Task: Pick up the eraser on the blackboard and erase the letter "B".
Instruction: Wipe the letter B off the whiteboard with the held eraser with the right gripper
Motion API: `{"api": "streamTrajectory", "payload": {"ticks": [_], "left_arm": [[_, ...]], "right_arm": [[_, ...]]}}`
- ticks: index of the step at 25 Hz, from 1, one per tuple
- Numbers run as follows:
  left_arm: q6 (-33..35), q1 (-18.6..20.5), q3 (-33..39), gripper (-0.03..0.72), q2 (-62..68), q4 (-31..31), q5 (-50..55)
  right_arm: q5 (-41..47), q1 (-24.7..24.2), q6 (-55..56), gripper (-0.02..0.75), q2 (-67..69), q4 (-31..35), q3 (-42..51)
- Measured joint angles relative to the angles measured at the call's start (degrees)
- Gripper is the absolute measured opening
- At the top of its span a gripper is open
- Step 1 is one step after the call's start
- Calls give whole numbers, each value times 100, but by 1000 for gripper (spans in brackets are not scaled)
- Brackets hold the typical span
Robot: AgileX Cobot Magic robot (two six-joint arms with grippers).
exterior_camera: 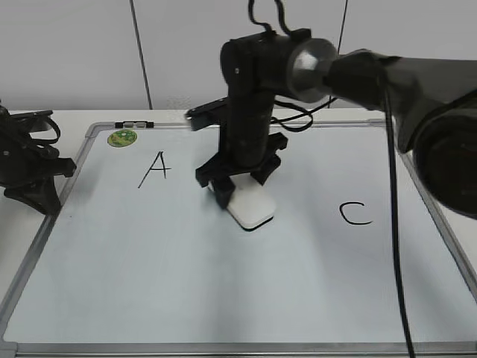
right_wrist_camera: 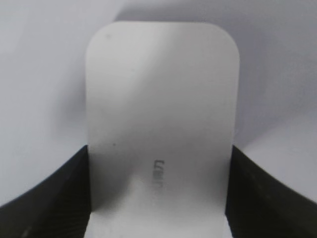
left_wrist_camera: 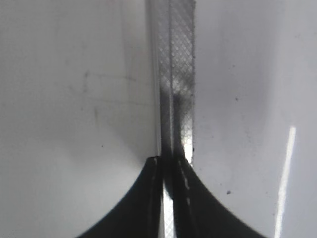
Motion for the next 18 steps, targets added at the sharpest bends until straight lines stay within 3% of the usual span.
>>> {"api": "streamTrajectory", "payload": {"ticks": [6, 18], "left_arm": [[0, 0, 0, 11, 0, 0, 0], [0, 0, 0, 11, 0, 33, -10]], "right_arm": [[-21, 593, 0, 549, 9, 46, 0], [-32, 469, -33, 549, 12, 236, 0]]}}
